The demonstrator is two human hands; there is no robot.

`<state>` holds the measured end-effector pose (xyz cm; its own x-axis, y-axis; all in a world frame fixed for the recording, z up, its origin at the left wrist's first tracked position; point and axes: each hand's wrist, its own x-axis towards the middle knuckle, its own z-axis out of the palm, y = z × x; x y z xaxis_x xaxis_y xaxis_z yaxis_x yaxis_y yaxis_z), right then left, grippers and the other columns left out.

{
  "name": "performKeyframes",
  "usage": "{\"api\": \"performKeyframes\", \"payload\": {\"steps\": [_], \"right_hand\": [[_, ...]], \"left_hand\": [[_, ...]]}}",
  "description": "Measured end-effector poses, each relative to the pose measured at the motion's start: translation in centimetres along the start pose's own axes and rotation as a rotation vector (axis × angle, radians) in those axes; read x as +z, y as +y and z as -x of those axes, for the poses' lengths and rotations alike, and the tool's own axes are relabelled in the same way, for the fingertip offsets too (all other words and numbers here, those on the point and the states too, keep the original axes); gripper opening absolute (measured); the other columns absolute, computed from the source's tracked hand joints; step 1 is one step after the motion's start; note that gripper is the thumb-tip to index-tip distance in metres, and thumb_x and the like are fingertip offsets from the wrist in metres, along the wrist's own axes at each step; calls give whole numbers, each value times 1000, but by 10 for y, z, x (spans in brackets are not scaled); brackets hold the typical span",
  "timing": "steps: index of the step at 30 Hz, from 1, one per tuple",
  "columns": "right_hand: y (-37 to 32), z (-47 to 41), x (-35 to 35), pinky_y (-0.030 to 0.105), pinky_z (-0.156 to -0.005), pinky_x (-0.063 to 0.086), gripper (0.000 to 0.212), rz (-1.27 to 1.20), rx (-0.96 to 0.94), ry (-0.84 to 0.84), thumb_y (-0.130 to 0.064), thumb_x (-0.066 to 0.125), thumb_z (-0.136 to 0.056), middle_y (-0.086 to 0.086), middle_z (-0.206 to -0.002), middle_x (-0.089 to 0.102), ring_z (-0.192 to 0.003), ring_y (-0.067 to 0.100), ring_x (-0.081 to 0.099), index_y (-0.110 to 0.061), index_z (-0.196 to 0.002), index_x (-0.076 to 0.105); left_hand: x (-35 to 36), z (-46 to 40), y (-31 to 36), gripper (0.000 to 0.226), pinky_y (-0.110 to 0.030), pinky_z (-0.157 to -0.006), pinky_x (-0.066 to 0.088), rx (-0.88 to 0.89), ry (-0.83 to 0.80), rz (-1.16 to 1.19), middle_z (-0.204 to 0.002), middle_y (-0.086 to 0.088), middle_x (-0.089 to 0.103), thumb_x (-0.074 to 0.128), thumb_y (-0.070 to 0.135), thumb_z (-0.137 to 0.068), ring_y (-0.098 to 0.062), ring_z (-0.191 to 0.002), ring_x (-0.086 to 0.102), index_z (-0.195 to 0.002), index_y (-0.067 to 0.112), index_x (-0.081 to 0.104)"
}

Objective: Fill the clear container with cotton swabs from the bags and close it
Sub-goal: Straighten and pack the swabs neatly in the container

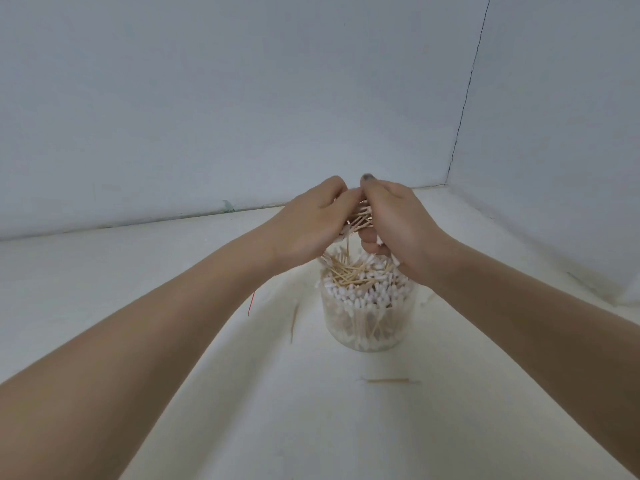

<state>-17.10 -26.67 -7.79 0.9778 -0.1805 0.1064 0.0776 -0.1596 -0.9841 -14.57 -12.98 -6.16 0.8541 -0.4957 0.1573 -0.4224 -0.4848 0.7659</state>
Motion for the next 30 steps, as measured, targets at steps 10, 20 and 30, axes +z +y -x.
{"api": "performKeyframes", "payload": {"steps": [10,20,30], "right_hand": [[-1,-6,8,28,-52,41,41,1,-10,194,-44,32,-105,6,-74,53,-55,17,46,-12,-92,53],[-8,-4,6,27,-48,35,44,-131,92,131,-54,30,-103,4,-68,47,-44,13,43,-16,-95,51],[-2,-1,-1,23,-41,22,48,-441,288,137,-50,37,-104,12,-77,63,-42,11,25,-5,-102,52]], "left_hand": [[11,-2,6,13,-25,-52,37,-150,3,148,-66,4,57,39,26,-102,-9,-51,42,-93,19,46],[13,-6,-3,24,-22,-47,36,-89,107,233,-64,6,52,47,29,-103,-5,-46,44,-82,18,47],[11,-10,-9,16,-23,-54,42,-133,220,467,-61,8,50,51,20,-102,-14,-62,44,-87,18,52]]}}
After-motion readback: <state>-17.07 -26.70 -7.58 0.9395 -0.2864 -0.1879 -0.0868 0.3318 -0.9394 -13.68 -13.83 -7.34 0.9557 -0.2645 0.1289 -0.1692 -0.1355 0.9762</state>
